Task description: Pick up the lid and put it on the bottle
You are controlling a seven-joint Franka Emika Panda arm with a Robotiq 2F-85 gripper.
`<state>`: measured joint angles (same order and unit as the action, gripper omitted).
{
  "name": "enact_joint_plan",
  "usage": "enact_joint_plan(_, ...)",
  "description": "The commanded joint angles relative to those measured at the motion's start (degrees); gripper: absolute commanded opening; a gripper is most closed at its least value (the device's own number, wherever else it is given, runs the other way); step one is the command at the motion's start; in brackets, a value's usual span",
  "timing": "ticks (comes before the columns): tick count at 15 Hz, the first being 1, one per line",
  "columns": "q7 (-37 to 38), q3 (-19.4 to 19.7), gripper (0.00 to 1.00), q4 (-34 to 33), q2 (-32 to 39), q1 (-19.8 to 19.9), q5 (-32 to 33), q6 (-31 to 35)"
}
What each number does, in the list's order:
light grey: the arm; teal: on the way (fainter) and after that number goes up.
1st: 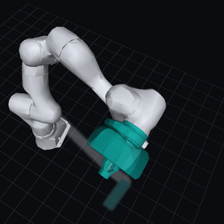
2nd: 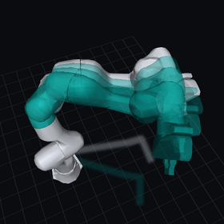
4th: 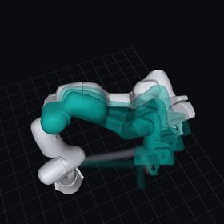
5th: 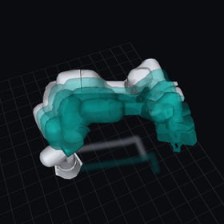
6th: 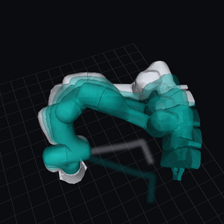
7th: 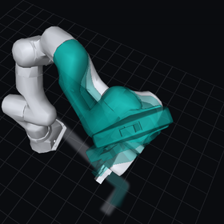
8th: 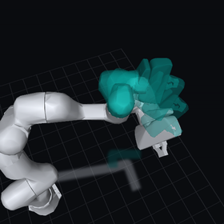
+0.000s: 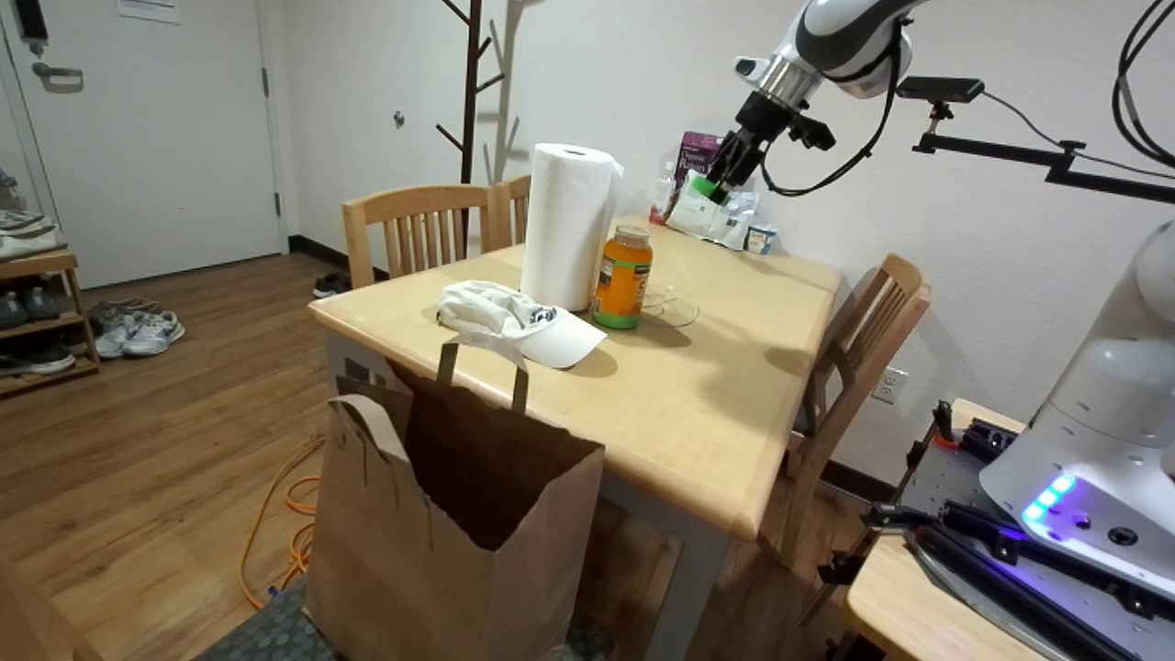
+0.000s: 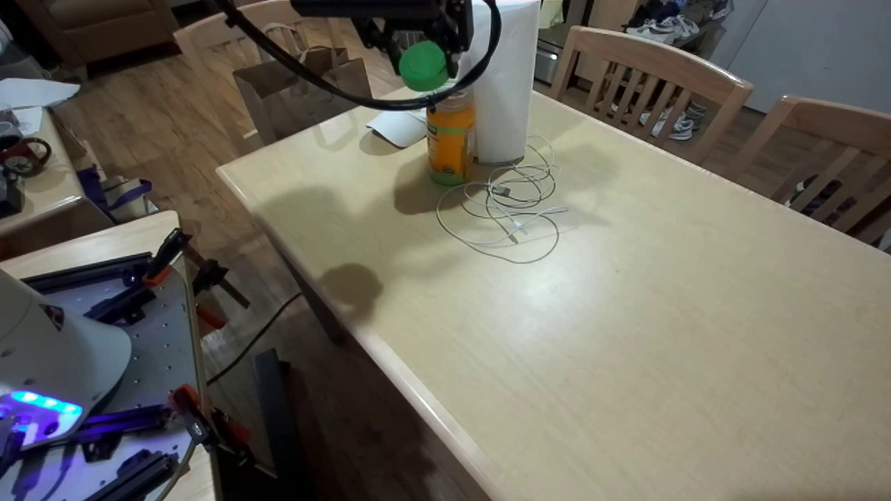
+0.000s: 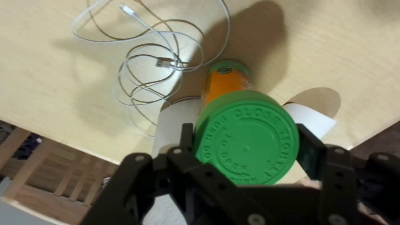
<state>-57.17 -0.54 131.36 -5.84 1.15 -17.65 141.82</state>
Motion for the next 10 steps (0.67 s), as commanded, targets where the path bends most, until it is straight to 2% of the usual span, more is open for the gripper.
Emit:
enact_joint_plan(1,-10.19,2.01,0.52,-1.71,2.6,-2.67,-4.19,-7.33)
enact_joint_plan(6,-20.84,1.2,0.52,-3.86,6.61,-2.96,-1.93,-13.8)
enact_joint_plan(7,-18.67,1.17,0.52,-3.61,6.75,-2.47,-0.32,-13.35)
enact_joint_plan(8,-17.18,0.81,0.77,-1.94,5.33,-2.59,-1.78,-11.79)
enact_joint_plan(10,-17.22,0.74,0.77,-2.36,6.34,-2.4,-1.3,-11.81)
